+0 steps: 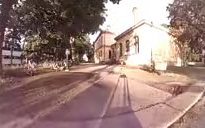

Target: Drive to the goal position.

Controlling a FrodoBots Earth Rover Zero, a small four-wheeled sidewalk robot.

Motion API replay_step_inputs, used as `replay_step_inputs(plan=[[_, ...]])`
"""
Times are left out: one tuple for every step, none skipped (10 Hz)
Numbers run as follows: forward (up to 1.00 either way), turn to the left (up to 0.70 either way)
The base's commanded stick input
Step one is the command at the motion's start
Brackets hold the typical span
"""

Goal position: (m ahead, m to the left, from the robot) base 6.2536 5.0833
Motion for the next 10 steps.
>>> replay_step_inputs(plan=[[0.37, 0.91], [0.37, 0.77], [0.37, 0.0], [0.37, 0.0], [0.37, 0.0], [0.37, 0.0], [0.37, 0.0], [0.37, 0.0], [0.37, 0.0], [0.37, 0.0]])
